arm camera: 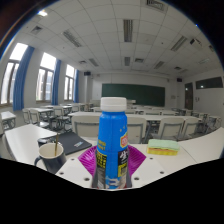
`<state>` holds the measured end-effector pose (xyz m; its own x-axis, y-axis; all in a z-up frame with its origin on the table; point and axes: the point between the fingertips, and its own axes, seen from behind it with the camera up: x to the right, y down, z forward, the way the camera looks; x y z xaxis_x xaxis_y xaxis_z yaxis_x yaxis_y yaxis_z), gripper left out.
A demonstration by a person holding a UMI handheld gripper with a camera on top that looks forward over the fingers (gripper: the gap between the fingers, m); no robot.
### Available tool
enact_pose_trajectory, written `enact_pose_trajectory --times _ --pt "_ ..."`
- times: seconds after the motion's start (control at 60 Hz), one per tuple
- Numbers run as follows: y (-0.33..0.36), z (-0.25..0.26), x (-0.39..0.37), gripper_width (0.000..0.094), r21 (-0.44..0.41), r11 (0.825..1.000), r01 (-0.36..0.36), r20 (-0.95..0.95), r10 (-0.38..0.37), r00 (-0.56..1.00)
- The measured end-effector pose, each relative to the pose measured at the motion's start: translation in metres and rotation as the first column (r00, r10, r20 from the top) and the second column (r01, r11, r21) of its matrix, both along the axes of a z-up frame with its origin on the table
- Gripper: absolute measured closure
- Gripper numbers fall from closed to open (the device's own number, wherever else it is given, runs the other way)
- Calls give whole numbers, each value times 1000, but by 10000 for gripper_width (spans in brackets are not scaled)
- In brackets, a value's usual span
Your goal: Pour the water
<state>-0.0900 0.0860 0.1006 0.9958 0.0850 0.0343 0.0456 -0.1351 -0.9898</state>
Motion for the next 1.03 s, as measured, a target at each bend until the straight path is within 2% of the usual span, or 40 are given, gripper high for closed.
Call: enact_pose_trajectory --times 0.067,0.133,0.217,0.367,0.383,0.433,0.467,0.533,0.667,0.733,0.833,0.883,1.033 --pt "-2 -13 6 549 -34 999 10 -17 -10 1000" --pt "-4 -15 8 552 13 1000 2 -35 -2 999" --pt "-3 -9 18 542 23 1000 1 -12 -1 1000" --pt "-5 -19 13 337 -38 999 26 -2 -26 1000" --pt "-6 -20 14 289 -51 998 28 5 -28 1000" --pt "-14 -13 19 66 -69 997 46 10 -45 999" --pt "-21 -5 21 99 -49 998 51 3 -51 999" --pt "-43 -2 22 91 -37 999 38 -7 -38 999" --pt "-104 10 9 91 -18 999 -40 -41 39 998" --pt "-127 7 7 86 -36 997 -70 -28 69 997" --pt "-173 -4 9 82 -91 993 -77 -10 76 997" --pt "-181 -9 11 82 -102 991 -90 -6 90 996" --pt "-189 -11 11 79 -55 989 -135 -50 133 990"
